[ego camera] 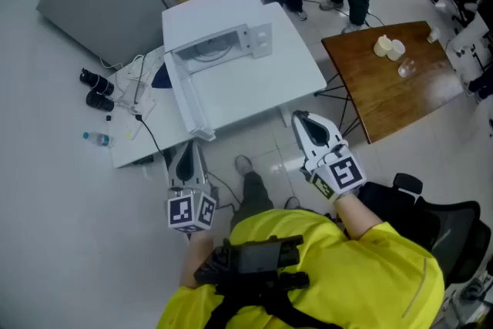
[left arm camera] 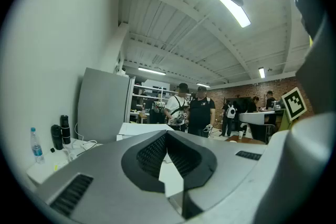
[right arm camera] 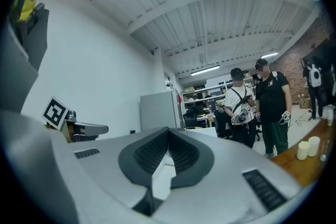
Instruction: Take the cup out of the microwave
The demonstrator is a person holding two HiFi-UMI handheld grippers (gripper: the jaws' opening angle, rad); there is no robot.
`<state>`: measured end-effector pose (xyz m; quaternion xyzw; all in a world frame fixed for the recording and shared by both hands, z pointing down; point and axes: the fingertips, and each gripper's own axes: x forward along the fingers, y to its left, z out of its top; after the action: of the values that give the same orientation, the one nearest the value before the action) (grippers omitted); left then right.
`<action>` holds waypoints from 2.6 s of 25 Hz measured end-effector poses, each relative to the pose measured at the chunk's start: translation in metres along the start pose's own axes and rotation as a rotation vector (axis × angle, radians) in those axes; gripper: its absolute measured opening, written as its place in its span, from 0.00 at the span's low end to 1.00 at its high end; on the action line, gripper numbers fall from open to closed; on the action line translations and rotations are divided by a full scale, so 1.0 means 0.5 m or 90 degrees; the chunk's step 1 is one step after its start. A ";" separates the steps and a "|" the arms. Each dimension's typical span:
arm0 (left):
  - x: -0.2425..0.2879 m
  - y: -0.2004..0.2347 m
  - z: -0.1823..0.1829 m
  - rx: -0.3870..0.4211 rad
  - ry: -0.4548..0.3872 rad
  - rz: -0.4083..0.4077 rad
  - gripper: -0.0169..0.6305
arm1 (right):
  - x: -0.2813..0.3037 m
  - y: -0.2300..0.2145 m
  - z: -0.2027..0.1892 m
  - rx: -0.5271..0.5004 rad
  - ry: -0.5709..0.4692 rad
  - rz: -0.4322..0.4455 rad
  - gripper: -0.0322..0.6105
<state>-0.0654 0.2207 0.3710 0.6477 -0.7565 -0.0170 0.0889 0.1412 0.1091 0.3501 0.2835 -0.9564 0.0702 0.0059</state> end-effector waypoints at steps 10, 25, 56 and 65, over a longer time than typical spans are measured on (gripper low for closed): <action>0.258 0.221 0.071 0.020 -0.009 -0.018 0.02 | 0.391 0.005 0.044 -0.022 -0.022 0.028 0.07; 0.518 0.321 -0.071 -0.008 0.072 -0.012 0.02 | 0.715 -0.116 -0.249 0.054 0.128 0.002 0.47; 0.659 0.364 -0.155 -0.018 0.140 -0.027 0.02 | 1.158 -0.346 -0.668 -0.061 0.293 -0.322 0.57; 0.665 0.376 -0.152 -0.009 0.127 -0.014 0.02 | 1.117 -0.277 -0.659 -0.080 0.235 -0.203 0.56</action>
<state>-0.2854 -0.0691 0.5096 0.6538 -0.7366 0.0414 0.1680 -0.2619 -0.2629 0.7228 0.4121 -0.8848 0.0591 0.2095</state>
